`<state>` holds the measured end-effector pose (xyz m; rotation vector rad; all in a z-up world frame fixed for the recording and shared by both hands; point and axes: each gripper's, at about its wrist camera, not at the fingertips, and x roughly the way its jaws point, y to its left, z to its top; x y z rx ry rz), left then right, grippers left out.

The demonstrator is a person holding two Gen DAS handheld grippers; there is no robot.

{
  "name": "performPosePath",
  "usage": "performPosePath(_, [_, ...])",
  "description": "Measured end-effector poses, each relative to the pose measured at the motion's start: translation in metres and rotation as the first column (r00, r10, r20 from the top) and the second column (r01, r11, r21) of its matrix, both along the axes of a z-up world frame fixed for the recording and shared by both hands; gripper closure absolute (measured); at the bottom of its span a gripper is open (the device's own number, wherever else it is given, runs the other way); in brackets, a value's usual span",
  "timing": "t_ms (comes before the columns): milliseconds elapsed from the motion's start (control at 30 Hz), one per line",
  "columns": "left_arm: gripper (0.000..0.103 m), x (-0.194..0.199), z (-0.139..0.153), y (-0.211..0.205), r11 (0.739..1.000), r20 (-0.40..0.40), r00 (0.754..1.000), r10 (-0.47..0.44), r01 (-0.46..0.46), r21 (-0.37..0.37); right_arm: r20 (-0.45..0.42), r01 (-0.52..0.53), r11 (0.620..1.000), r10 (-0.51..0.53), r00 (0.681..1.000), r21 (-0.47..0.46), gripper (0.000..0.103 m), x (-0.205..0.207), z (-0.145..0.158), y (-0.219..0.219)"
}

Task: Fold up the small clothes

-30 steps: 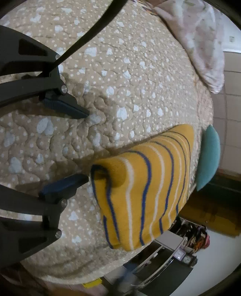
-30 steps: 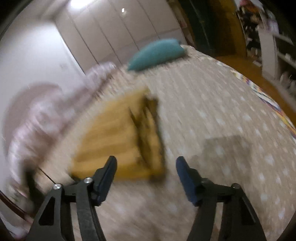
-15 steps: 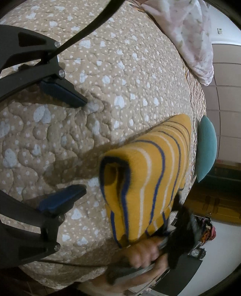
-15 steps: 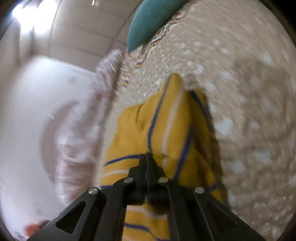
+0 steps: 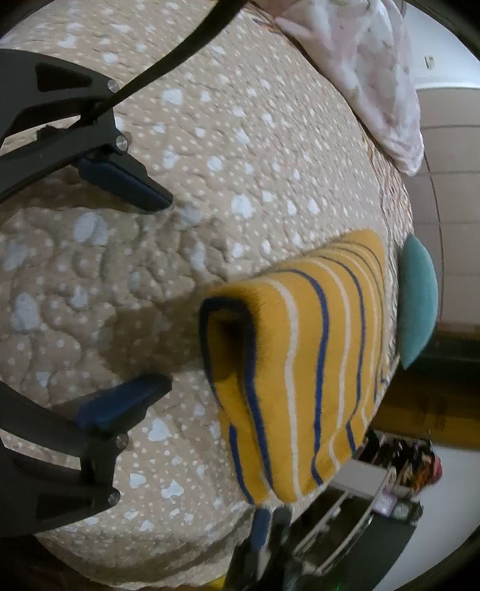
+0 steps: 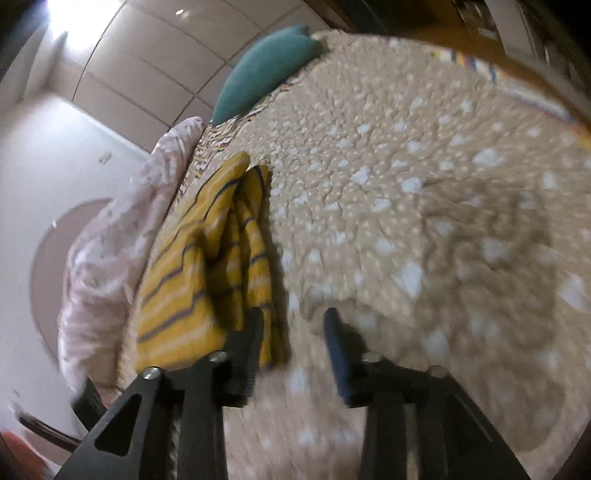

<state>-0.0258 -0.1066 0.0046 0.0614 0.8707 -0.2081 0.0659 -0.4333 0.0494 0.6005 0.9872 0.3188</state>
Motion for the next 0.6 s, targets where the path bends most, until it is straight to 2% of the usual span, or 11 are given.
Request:
performPosePath(100, [0.008,-0.011,-0.001,-0.003,0.998,-0.015,0.998,0.060,-0.060,0.014,0.030,-0.014,0.995,0.017,0.999,-0.100,0.062,-0.021,0.002,0.009])
performPosePath(200, [0.004,-0.021,-0.002,-0.004,0.994,-0.014,0.994,0.106,-0.106,0.022,0.045,0.000,0.973,0.010,0.999,-0.230,0.062,-0.028,-0.005,0.019])
performPosePath(300, [0.000,-0.024,-0.003,-0.003,0.992,-0.036,0.992,0.123,-0.123,0.015,0.080,0.020,0.965,0.001,0.997,-0.263,0.061,-0.037,-0.014,0.021])
performPosePath(467, [0.000,-0.023,-0.003,-0.001,0.991,-0.066,0.989,0.133,-0.133,0.002,0.136,0.060,0.948,-0.018,0.991,-0.312,0.058,-0.056,-0.017,0.028])
performPosePath(533, [0.000,-0.022,-0.003,-0.001,0.990,-0.055,0.988,0.142,-0.142,0.006,0.163,0.067,0.934,-0.010,0.987,-0.350,0.053,-0.066,-0.017,0.033])
performPosePath(600, [0.000,-0.025,-0.004,-0.003,0.989,-0.033,0.989,0.147,-0.147,0.012,0.182,0.068,0.924,0.002,0.983,-0.377,0.043,-0.079,-0.015,0.037])
